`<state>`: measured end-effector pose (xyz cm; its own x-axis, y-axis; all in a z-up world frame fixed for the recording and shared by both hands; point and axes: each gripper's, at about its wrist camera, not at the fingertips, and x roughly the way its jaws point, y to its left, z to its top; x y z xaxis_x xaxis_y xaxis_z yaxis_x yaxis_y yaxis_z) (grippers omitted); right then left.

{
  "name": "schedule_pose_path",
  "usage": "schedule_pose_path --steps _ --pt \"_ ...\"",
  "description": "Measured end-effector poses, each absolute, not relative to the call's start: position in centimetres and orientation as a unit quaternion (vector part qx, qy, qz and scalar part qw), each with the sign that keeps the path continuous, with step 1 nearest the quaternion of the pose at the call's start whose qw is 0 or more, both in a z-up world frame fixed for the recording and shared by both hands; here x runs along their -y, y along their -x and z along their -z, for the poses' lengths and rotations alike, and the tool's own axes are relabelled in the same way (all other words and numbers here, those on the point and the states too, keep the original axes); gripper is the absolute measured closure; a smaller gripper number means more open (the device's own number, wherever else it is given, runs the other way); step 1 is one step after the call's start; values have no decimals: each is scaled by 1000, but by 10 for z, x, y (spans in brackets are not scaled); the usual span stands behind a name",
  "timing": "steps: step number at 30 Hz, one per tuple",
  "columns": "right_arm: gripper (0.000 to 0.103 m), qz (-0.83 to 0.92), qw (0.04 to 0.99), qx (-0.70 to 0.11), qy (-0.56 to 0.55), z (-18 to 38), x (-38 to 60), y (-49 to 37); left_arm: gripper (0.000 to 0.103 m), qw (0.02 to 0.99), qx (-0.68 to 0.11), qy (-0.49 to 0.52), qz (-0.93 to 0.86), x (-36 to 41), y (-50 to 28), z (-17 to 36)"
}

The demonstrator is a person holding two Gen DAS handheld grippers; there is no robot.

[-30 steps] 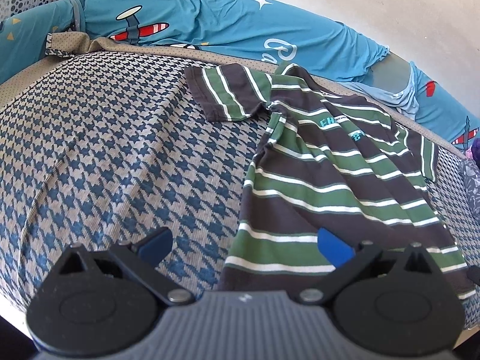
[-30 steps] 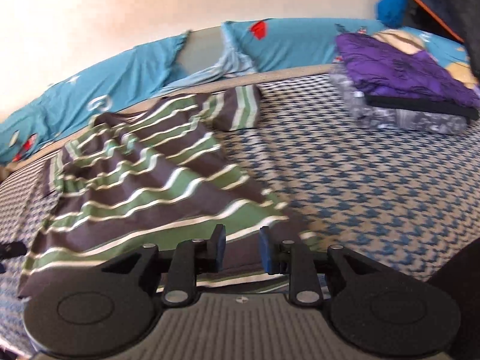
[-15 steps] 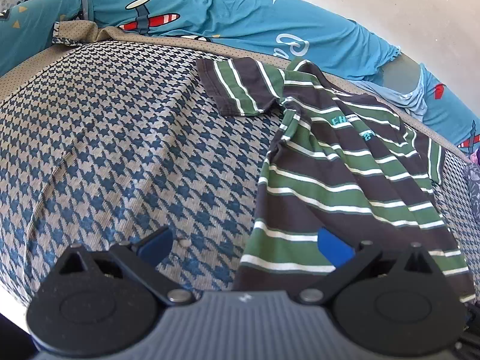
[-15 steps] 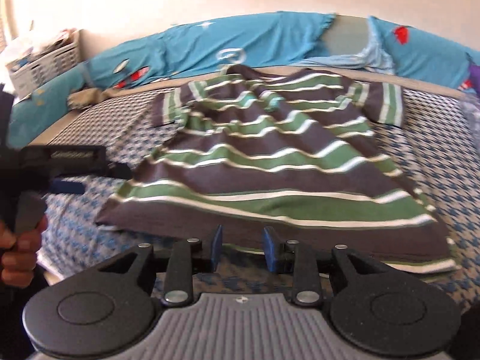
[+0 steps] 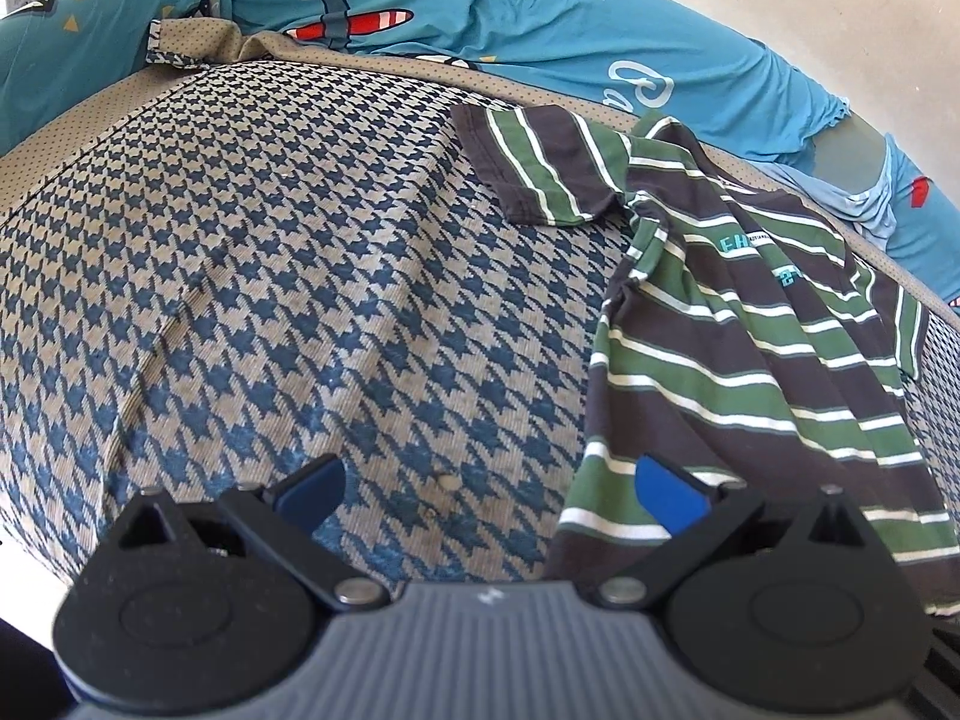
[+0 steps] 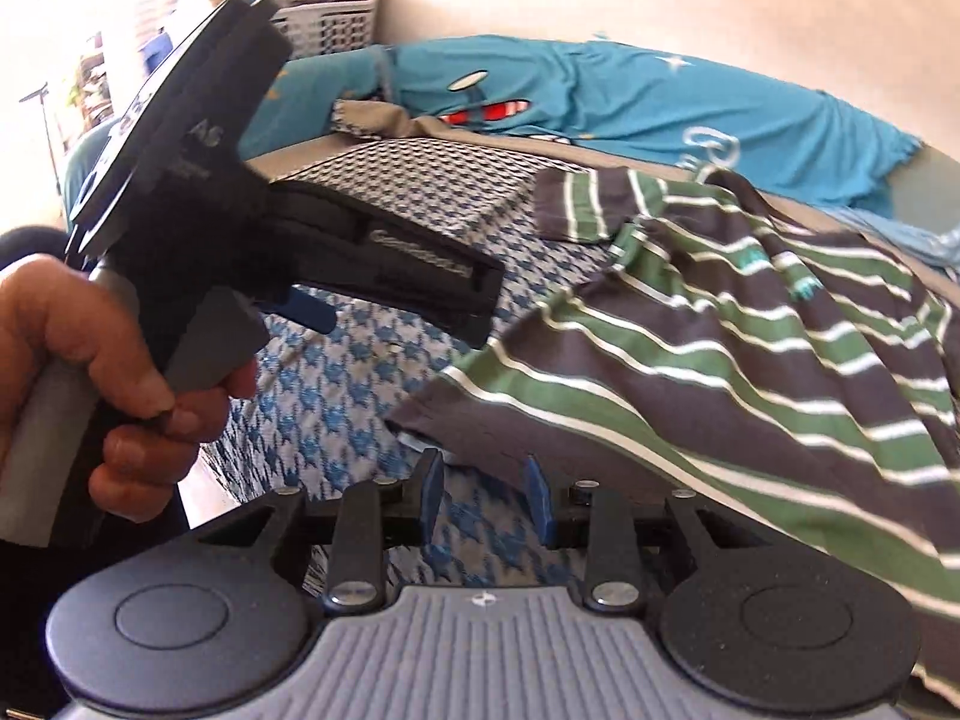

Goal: Fold clothes
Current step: 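Release the shirt hem with the right gripper and withdraw it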

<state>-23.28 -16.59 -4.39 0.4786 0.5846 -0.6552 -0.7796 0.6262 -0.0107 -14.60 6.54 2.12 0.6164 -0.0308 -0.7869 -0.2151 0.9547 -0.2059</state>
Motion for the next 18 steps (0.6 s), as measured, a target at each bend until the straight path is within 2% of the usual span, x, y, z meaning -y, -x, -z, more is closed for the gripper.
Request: schedule_pose_path --steps 14,18 --pt "73 -416 824 -272 271 74 112 235 0 880 -433 181 -75 -83 143 -26" --pt "63 -413 825 -258 286 80 108 236 0 878 -434 188 -73 -83 143 -26"
